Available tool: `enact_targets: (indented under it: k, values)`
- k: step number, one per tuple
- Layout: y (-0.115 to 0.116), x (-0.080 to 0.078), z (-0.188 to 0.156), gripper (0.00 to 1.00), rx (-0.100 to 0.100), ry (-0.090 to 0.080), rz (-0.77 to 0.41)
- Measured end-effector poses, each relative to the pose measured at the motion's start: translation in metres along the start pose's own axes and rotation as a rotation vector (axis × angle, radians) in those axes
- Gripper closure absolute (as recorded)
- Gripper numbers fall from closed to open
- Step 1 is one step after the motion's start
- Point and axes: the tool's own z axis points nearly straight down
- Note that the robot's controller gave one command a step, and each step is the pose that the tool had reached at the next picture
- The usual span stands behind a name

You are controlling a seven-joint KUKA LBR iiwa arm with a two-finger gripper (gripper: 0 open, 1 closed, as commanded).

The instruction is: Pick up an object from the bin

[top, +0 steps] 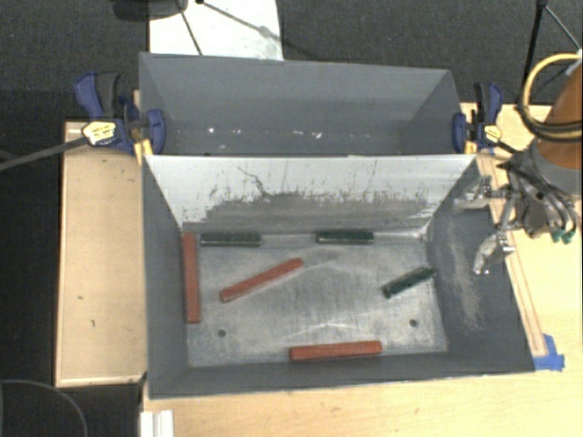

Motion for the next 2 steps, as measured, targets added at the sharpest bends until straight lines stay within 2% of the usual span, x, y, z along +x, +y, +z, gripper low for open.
enact_targets:
  k: [1, 2]
  values:
    - [0.000, 0.000, 0.000, 0.00, 0.000, 0.000, -0.002]
    - [0.029, -0.003, 0.152, 1.00, 0.002, -0.006, -0.154]
